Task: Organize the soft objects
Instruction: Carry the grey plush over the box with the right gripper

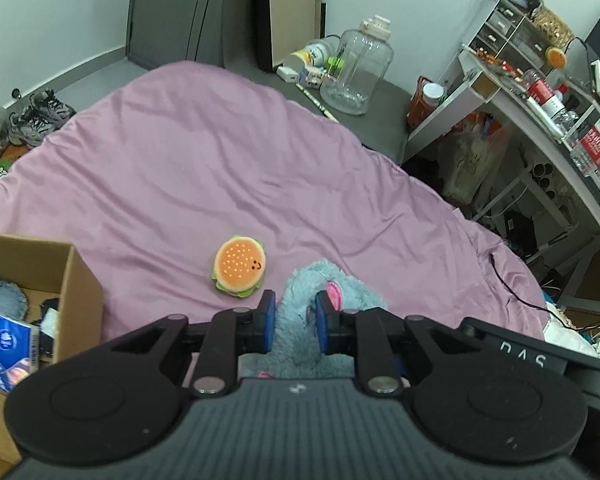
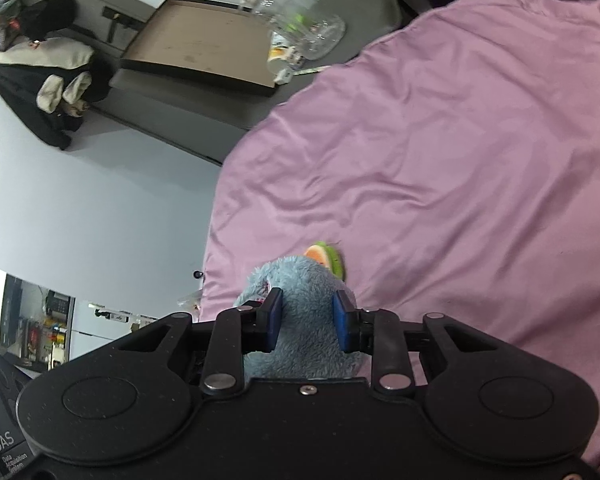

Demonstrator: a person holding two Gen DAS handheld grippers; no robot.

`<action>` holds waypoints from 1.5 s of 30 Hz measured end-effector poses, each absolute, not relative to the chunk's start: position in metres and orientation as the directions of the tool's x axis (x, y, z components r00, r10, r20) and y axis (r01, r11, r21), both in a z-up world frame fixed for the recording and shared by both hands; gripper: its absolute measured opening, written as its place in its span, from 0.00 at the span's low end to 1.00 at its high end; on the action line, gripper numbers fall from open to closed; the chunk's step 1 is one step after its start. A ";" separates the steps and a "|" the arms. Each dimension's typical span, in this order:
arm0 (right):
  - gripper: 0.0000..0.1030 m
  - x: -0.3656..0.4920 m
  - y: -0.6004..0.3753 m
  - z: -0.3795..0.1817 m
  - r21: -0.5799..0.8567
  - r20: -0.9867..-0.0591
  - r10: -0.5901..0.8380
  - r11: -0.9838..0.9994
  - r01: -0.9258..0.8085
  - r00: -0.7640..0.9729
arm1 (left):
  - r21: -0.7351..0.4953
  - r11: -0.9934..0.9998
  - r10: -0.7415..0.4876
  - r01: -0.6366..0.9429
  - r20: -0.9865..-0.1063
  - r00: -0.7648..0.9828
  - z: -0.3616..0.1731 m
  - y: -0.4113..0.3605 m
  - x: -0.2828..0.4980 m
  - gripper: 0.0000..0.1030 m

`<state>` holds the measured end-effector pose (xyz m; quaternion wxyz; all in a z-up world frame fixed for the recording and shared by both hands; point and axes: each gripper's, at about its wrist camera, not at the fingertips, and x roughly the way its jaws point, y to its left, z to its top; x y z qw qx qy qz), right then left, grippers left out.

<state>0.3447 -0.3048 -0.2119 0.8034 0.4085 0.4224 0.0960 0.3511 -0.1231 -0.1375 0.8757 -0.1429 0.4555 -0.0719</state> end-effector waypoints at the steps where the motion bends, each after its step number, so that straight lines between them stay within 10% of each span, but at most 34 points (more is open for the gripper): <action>1: 0.26 0.343 -0.303 -0.209 0.738 -0.599 0.502 0.648 0.186 0.624 | -0.313 0.950 -0.255 -0.001 -0.776 0.577 -0.134 -0.122 0.349 0.19; 45: 0.25 0.277 -0.149 -0.154 0.578 -0.605 0.539 0.804 -0.142 0.586 | -0.431 0.893 -0.243 -0.133 -0.709 0.662 -0.110 0.037 0.246 0.18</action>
